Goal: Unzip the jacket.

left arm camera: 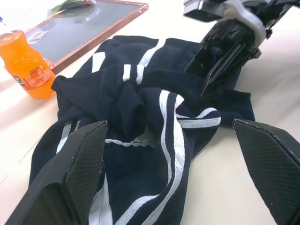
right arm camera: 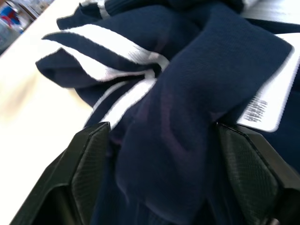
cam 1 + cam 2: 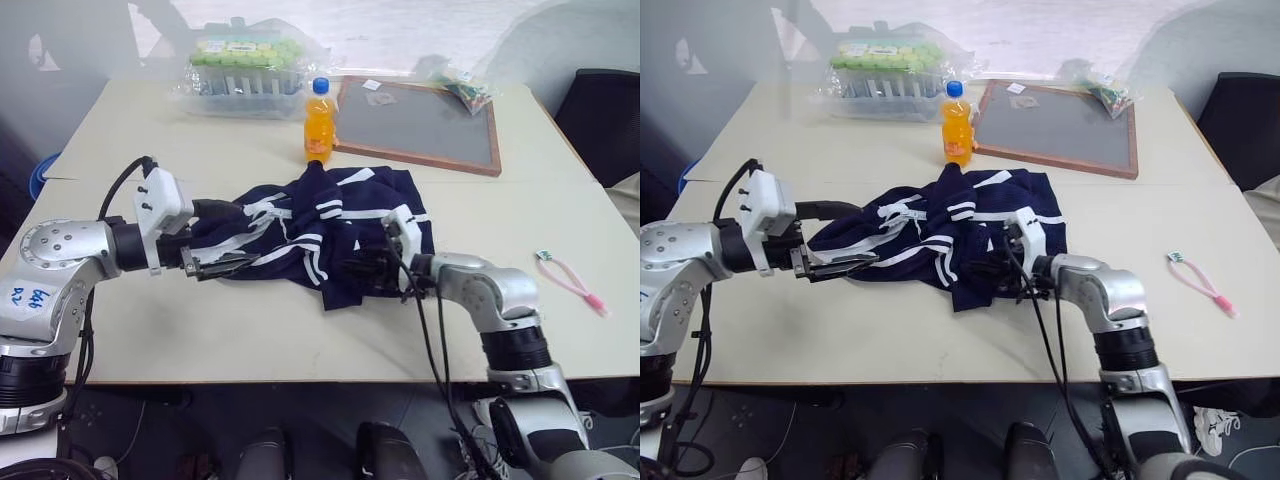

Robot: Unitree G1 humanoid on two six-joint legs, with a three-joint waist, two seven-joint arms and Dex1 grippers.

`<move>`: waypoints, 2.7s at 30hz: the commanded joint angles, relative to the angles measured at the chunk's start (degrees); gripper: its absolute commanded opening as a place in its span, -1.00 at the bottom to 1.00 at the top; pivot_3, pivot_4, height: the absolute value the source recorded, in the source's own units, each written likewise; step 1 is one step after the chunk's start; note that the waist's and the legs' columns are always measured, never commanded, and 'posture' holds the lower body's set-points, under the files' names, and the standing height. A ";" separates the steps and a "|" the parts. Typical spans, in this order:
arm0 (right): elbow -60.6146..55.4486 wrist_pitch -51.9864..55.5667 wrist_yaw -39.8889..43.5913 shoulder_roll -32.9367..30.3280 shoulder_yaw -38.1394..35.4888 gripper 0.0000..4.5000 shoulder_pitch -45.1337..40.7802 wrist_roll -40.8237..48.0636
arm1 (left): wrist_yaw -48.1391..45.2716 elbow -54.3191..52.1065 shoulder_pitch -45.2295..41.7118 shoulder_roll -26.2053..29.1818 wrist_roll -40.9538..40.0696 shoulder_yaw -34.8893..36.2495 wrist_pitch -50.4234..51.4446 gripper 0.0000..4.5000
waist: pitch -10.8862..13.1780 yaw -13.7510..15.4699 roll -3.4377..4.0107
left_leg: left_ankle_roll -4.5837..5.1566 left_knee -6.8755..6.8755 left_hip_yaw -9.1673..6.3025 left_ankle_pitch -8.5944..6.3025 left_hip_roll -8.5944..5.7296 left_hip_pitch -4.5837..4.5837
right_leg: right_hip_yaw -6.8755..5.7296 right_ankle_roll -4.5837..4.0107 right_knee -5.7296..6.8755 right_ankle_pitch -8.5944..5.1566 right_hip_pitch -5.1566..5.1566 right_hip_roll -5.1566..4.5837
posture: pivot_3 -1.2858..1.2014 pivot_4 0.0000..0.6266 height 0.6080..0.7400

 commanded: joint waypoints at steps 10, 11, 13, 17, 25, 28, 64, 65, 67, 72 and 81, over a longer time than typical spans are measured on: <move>-7.82 1.19 4.45 -3.90 -0.86 -0.97 2.66 4.78 | -0.01 -1.94 0.59 -0.09 -0.42 1.23 -1.36 1.00 | 0.00 0.06 0.00 | 0.00 -0.01 0.00 0.00 0.00 0.00 | 0.01 0.00 0.00 0.00 -0.01 0.00 | 0.03 -0.52 1.00; -8.77 1.40 5.01 -4.43 -1.05 -0.97 3.19 5.39 | -0.04 -1.91 0.61 -0.13 -0.38 1.16 -1.46 1.00 | 0.00 0.09 0.00 | 0.00 -0.01 0.00 0.00 0.00 0.00 | 0.01 0.00 0.00 0.00 -0.01 0.00 | 0.03 -0.52 1.00; -14.94 2.82 10.07 -8.92 -1.47 -0.97 6.44 8.93 | -0.21 -1.74 0.42 -0.19 -0.36 0.94 -1.61 1.00 | 0.00 0.41 0.00 | 0.00 -0.01 0.00 0.00 0.00 -0.01 | 0.00 0.00 -0.01 0.00 -0.01 0.00 | 0.03 -0.52 1.00; -25.62 -1.26 20.85 -21.79 1.70 -0.97 16.10 9.21 | -0.80 -1.26 0.03 -0.10 -0.37 0.63 -1.86 1.00 | 0.00 0.71 -0.02 | 0.04 -0.01 -0.02 -0.03 -0.04 -0.05 | 0.00 0.00 -0.06 0.00 -0.01 -0.03 | 0.03 -0.52 1.00; -24.53 -10.21 13.94 -22.50 5.40 -0.88 20.59 0.10 | -1.61 -0.09 -1.19 -0.90 0.24 -1.06 -2.52 1.00 | 0.00 -0.13 -0.18 | -0.02 -0.01 0.09 -0.01 0.06 0.16 | 0.09 0.01 0.01 0.00 0.01 -0.01 | 0.03 -0.52 1.00; -22.85 -10.78 12.32 -21.40 5.24 -0.52 19.17 -1.22 | -1.67 -0.19 -1.29 -1.17 0.45 -1.63 -2.59 1.00 | 0.00 0.30 -0.18 | -0.02 -0.01 0.09 -0.01 0.04 0.12 | 0.08 0.00 0.02 0.00 0.00 -0.01 | 0.03 -0.52 1.00; 17.91 -63.88 36.45 -26.62 15.28 0.01 -0.47 -27.56 | -13.18 34.45 -8.71 -3.43 28.03 -20.24 -39.71 0.59 | 0.00 0.17 -0.17 | 0.01 0.08 0.24 -0.02 0.06 0.19 | -0.10 0.00 0.04 0.00 0.08 -0.02 | 0.03 -0.52 1.00; 17.88 -63.86 36.78 -26.67 15.15 -0.12 -0.43 -27.52 | -13.18 34.44 -8.54 -3.41 27.98 -20.10 -39.72 0.48 | 0.00 0.18 -0.16 | 0.01 0.09 0.24 -0.02 0.07 0.19 | -0.10 0.00 0.05 0.00 0.08 -0.02 | 0.03 -0.52 1.00; 17.73 -63.68 37.43 -26.94 14.88 -0.42 -0.19 -27.34 | -13.25 34.31 -8.15 -3.30 27.81 -19.84 -39.64 0.19 | 0.00 0.19 -0.16 | 0.01 0.10 0.23 -0.02 0.07 0.19 | -0.10 0.00 0.07 0.00 0.08 -0.02 | 0.03 -0.52 1.00; 16.68 -63.73 38.75 -27.86 14.30 -1.00 0.77 -27.07 | -14.10 32.81 -6.47 -2.94 26.45 -19.03 -38.60 -0.54 | 0.00 0.19 -0.16 | 0.01 0.11 0.23 -0.02 0.07 0.19 | -0.10 0.00 0.07 0.00 0.08 -0.02 | 0.03 -0.52 1.00; -3.34 -53.28 47.96 -38.35 8.72 -1.00 14.06 -15.65 | -19.45 10.43 10.83 7.11 19.72 -14.29 -28.85 -0.99 | 0.00 0.36 -0.16 | 0.04 0.02 0.17 -0.06 0.06 0.14 | -0.36 0.00 0.01 0.00 0.05 -0.15 | 0.03 -0.52 1.00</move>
